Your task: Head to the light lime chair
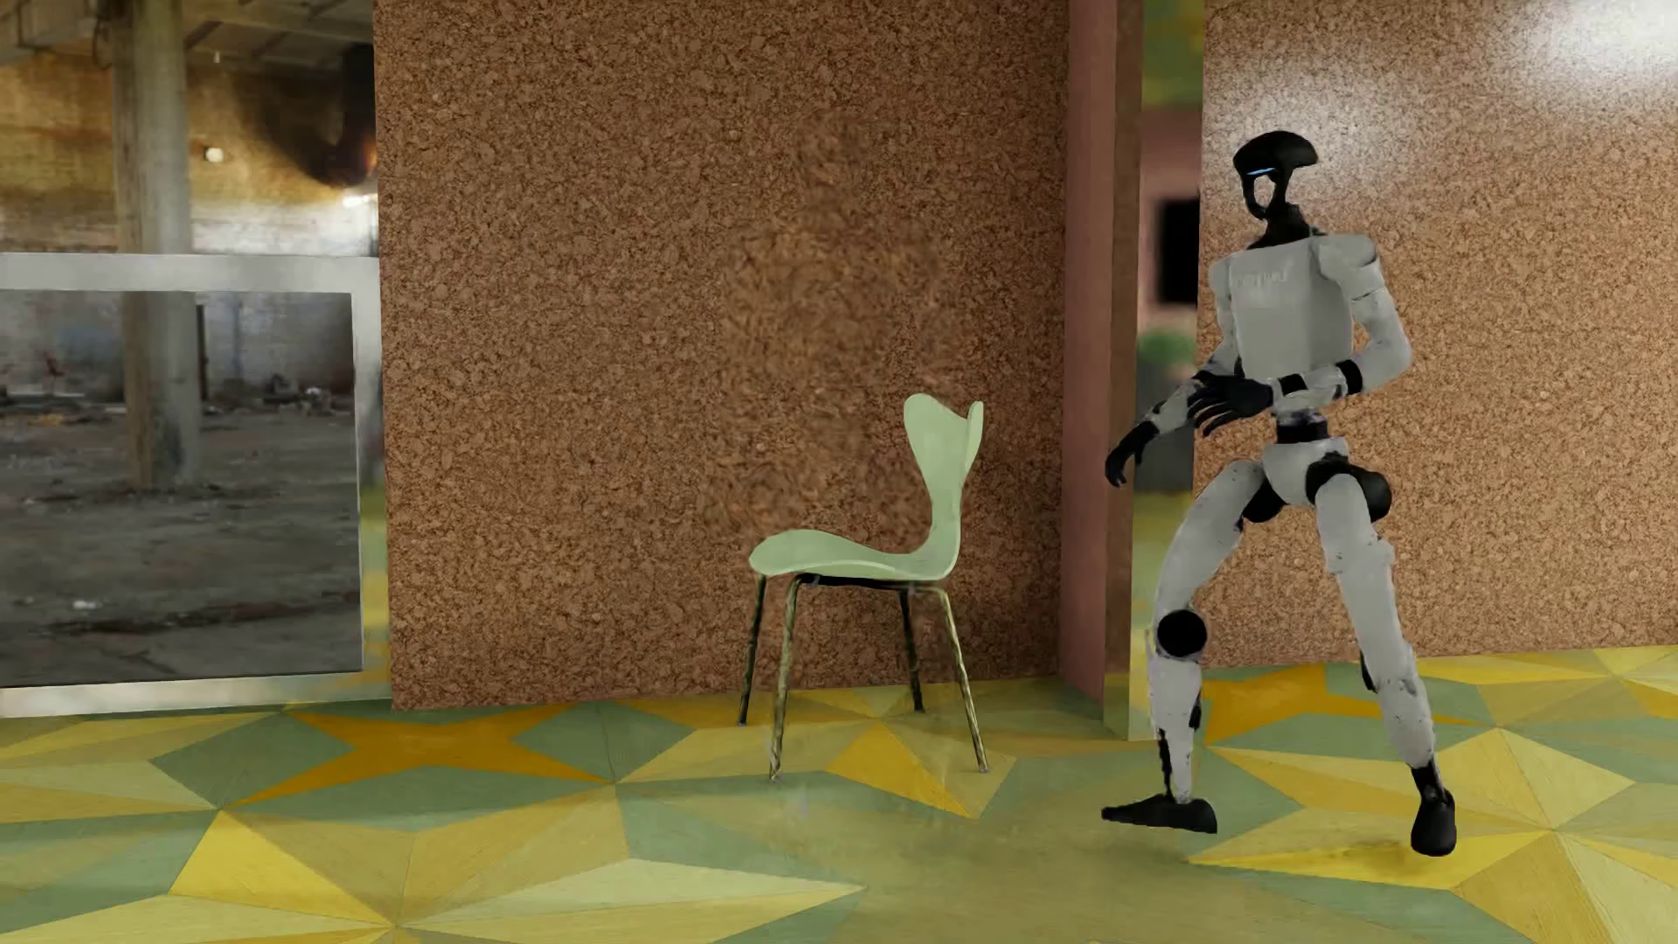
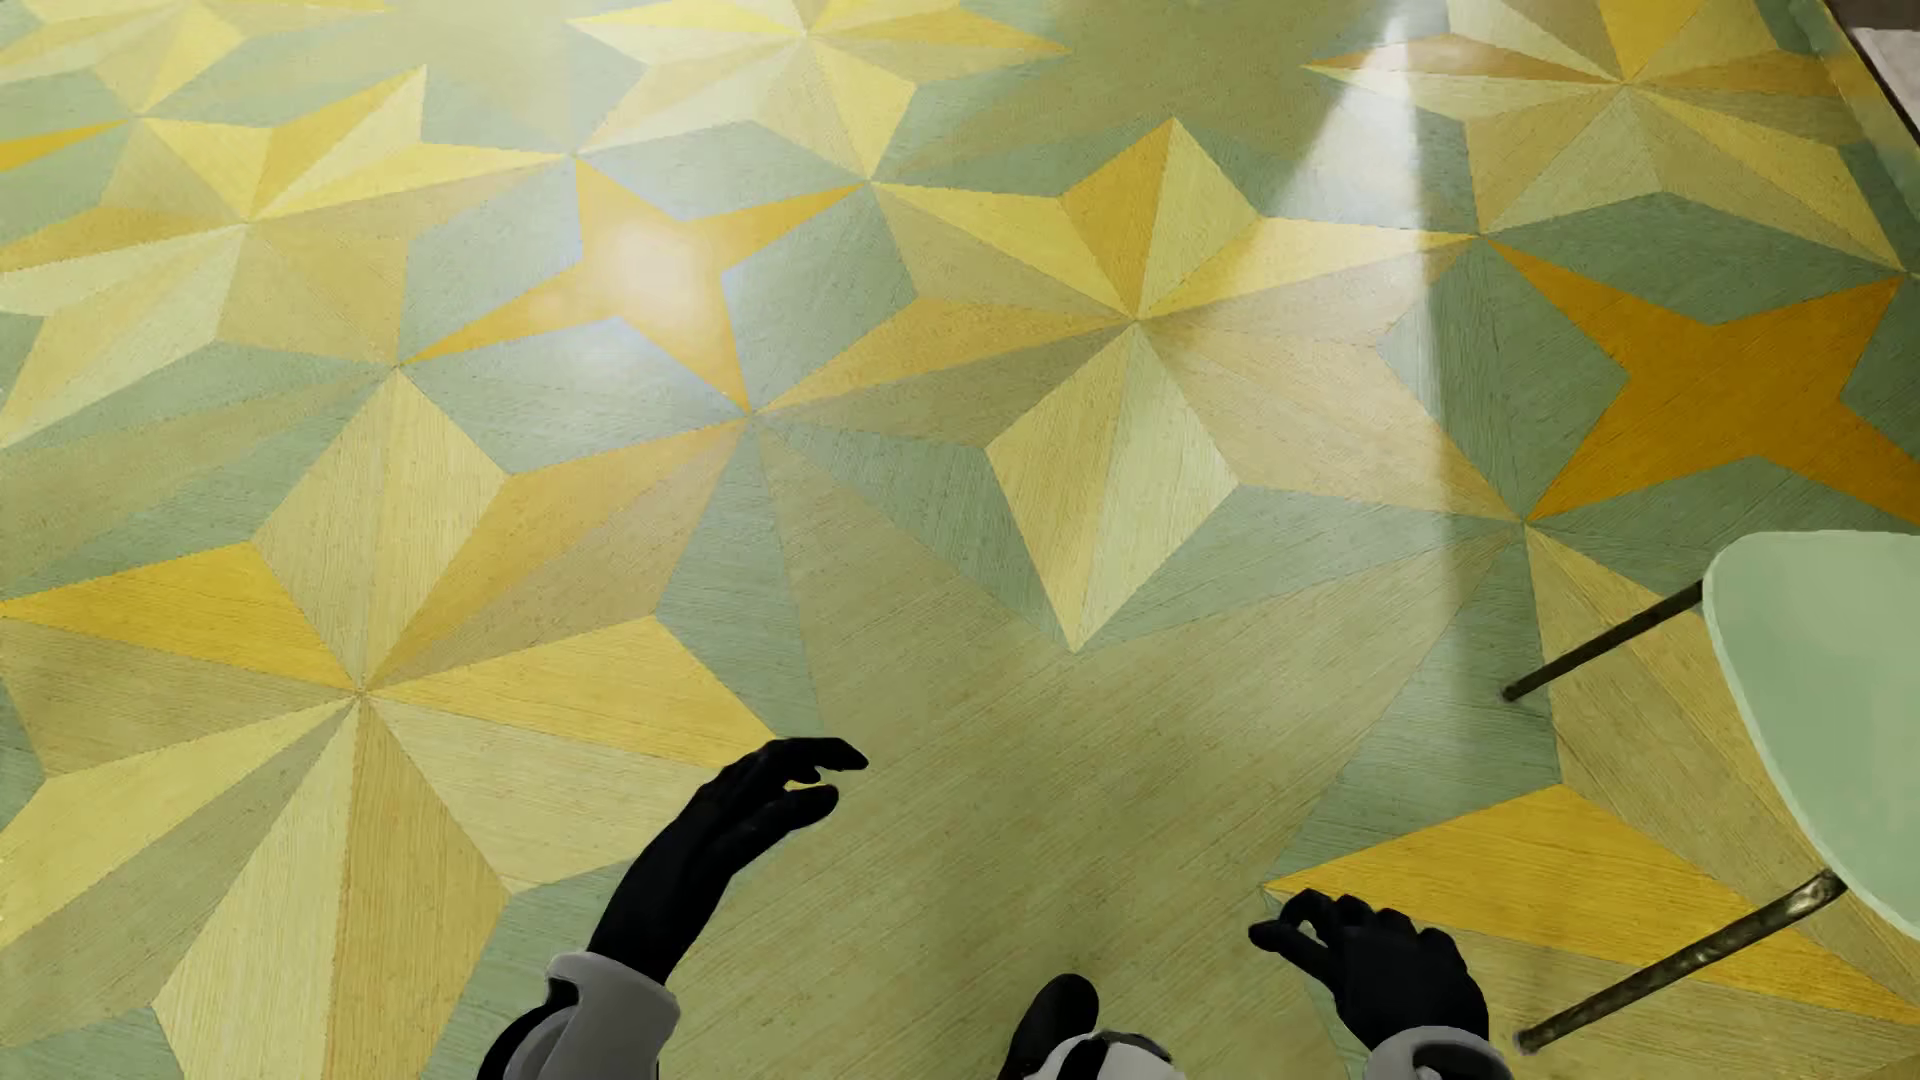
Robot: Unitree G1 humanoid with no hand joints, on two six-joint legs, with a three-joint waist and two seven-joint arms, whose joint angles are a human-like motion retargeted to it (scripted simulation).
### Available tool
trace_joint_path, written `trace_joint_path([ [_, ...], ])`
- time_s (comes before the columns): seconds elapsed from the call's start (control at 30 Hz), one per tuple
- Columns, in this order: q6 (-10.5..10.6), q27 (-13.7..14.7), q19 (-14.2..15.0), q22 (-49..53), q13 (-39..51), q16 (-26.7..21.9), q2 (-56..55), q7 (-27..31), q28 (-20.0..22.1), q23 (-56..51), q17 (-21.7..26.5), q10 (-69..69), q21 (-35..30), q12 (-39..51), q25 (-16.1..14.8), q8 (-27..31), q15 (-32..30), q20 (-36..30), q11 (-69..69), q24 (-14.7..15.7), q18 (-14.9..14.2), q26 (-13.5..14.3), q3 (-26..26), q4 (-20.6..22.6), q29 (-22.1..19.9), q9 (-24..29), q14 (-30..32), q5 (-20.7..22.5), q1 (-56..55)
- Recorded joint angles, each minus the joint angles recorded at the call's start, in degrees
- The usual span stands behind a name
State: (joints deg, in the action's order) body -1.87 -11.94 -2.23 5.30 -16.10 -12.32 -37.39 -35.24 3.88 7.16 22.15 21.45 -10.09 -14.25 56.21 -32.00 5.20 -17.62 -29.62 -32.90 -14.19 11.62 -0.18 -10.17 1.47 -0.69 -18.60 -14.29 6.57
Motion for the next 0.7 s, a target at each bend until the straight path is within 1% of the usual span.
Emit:
trace_joint_path([
  [0.03,-0.2,0.0,-10.9,-1.2,-2.7,-0.6,3.1,-0.3,0.7,-1.6,-2.0,3.2,3.7,0.4,-1.3,-3.0,-2.2,0.1,2.7,-3.0,0.0,-0.5,-0.7,-1.4,-0.2,-0.2,1.5,2.2,1.8],
  [0.07,0.0,0.3,-11.9,-2.1,-5.5,-0.9,5.4,2.3,1.2,-2.8,-4.5,12.4,7.0,-0.2,-2.9,-1.9,0.0,0.9,1.5,-6.3,-0.8,-0.6,-1.3,-5.3,-0.7,-0.1,6.7,3.9,1.0],
  [0.1,0.5,0.3,-12.0,-3.1,-6.9,-0.5,7.3,7.6,1.9,-3.1,-6.9,24.7,9.2,-0.8,-3.5,-0.5,3.0,1.9,-0.9,-9.7,4.4,-1.7,-1.5,-9.6,-0.9,0.3,13.6,6.0,-2.5],
  [0.13,1.3,0.3,-12.0,-4.2,-7.1,1.3,8.8,10.3,2.6,-2.4,-8.2,36.3,10.5,-2.3,-2.3,0.9,5.8,3.7,-3.4,-12.6,11.1,-2.8,-1.3,-13.7,-0.8,0.9,18.4,8.0,-7.2],
  [0.17,2.2,0.7,-12.0,-5.3,-6.1,3.9,10.0,13.1,3.2,-1.1,-9.0,44.6,11.1,-4.4,0.9,2.8,7.6,5.7,-4.7,-14.6,9.2,-3.3,-0.7,-15.3,-0.1,1.4,18.9,10.2,-12.0],
  [0.2,2.7,1.5,-11.9,-6.3,-4.5,6.5,11.6,17.6,3.4,0.0,-9.3,49.7,10.6,-6.2,4.6,5.5,8.3,7.7,-4.2,-15.1,7.2,-3.3,0.3,-12.9,0.8,1.8,16.6,12.6,-17.8],
  [0.23,2.9,3.1,-11.3,-6.6,-2.9,8.1,13.7,20.5,3.3,0.9,-9.5,51.5,9.6,-8.3,6.9,9.1,8.3,9.7,-2.3,-14.1,3.8,-3.0,1.0,-10.6,1.5,1.9,15.5,14.9,-22.7],
  [0.27,3.0,4.2,-10.5,-7.0,-0.8,9.0,15.9,20.7,2.7,1.7,-10.1,50.1,7.5,-10.1,7.0,13.0,8.1,11.6,-0.1,-12.3,1.0,-3.0,1.6,-10.6,2.3,1.9,12.7,17.1,-26.0],
  [0.3,3.1,5.0,-9.5,-7.5,1.2,9.3,18.1,19.8,1.8,2.4,-10.9,46.3,5.3,-11.7,5.3,17.0,8.2,13.3,1.7,-10.5,1.0,-3.2,2.2,-11.7,2.9,1.8,10.0,18.8,-28.4],
  [0.33,3.3,5.7,-8.5,-8.2,2.7,8.9,20.0,18.9,1.0,3.0,-11.7,40.6,3.0,-12.8,3.0,20.8,8.9,14.9,2.7,-9.7,2.2,-3.6,2.8,-12.8,3.6,1.7,7.8,20.1,-30.4],
  [0.37,3.5,6.1,-7.5,-7.8,4.8,8.4,21.6,19.2,0.4,4.8,-12.7,33.5,0.5,-13.7,0.9,24.5,10.0,16.0,3.1,-10.1,2.9,-4.8,3.4,-13.3,3.8,1.6,6.2,21.2,-32.1],
  [0.4,3.7,6.2,-6.4,-7.9,6.5,7.9,22.9,22.8,0.4,6.1,-13.4,26.0,-1.6,-14.3,-0.7,28.5,11.2,17.3,3.0,-10.8,2.8,-5.8,3.9,-12.4,4.1,1.6,6.4,22.2,-33.7],
  [0.43,4.0,5.8,-5.3,-8.5,7.9,7.7,24.1,28.6,0.8,7.2,-14.0,18.3,-3.2,-14.7,-1.7,32.4,12.3,18.7,3.1,-11.1,2.1,-6.6,4.3,-10.7,3.8,1.5,9.5,23.0,-34.7],
  [0.47,4.3,5.0,-4.1,-9.4,8.7,7.9,25.3,35.6,1.2,8.4,-14.4,10.0,-4.5,-14.9,-2.3,36.1,13.1,20.0,3.4,-11.0,1.8,-7.3,4.6,-8.8,2.9,1.4,14.2,23.5,-34.5],
  [0.5,4.6,3.9,-3.0,-11.3,8.8,8.1,26.3,43.4,1.6,9.4,-14.4,2.5,-5.3,-14.5,-2.8,39.6,14.0,21.2,3.3,-10.5,0.6,-8.0,4.6,-6.6,2.2,1.2,17.8,23.7,-33.0],
  [0.53,4.9,2.4,-1.9,-13.1,8.7,8.4,27.1,46.8,2.0,11.1,-14.3,-2.6,-5.8,-14.2,-3.4,42.7,14.8,22.1,2.9,-10.0,0.0,-8.4,4.2,-4.9,1.5,1.1,20.5,23.3,-31.4],
  [0.57,5.2,0.9,-0.8,-15.0,8.2,8.6,27.5,45.0,2.2,13.0,-13.8,-2.2,-5.8,-13.8,-4.2,45.2,15.6,22.4,2.2,-9.4,0.0,-8.8,3.5,-4.4,0.9,1.0,19.5,22.4,-30.5],
  [0.6,5.5,-0.9,0.5,-15.9,7.7,8.4,27.4,40.7,2.1,15.8,-13.8,0.4,-5.7,-13.9,-5.1,47.1,16.9,22.2,0.4,-9.1,-0.1,-9.1,2.9,-5.3,-0.1,1.0,13.3,21.6,-29.8],
  [0.63,5.7,-2.5,1.4,-17.9,6.5,8.0,27.2,37.0,1.9,17.7,-12.8,2.0,-4.4,-12.5,-6.4,48.7,17.0,21.5,-1.1,-8.4,0.7,-9.7,2.5,-5.4,-0.5,1.0,9.4,20.4,-28.8],
  [0.67,5.8,-4.1,2.4,-20.2,5.5,7.7,26.5,34.0,2.0,19.9,-12.1,2.0,-2.5,-10.9,-8.1,50.3,16.2,20.5,-2.8,-7.5,1.9,-10.6,2.3,-4.7,-1.1,1.0,7.2,19.0,-27.2],
  [0.7,5.5,-6.0,3.5,-23.0,4.8,7.5,24.9,30.8,1.9,22.7,-11.7,1.3,-0.2,-9.1,-10.3,51.9,14.7,19.5,-5.8,-6.2,2.9,-12.2,2.1,-3.6,-2.4,1.1,5.9,17.8,-25.4],
])
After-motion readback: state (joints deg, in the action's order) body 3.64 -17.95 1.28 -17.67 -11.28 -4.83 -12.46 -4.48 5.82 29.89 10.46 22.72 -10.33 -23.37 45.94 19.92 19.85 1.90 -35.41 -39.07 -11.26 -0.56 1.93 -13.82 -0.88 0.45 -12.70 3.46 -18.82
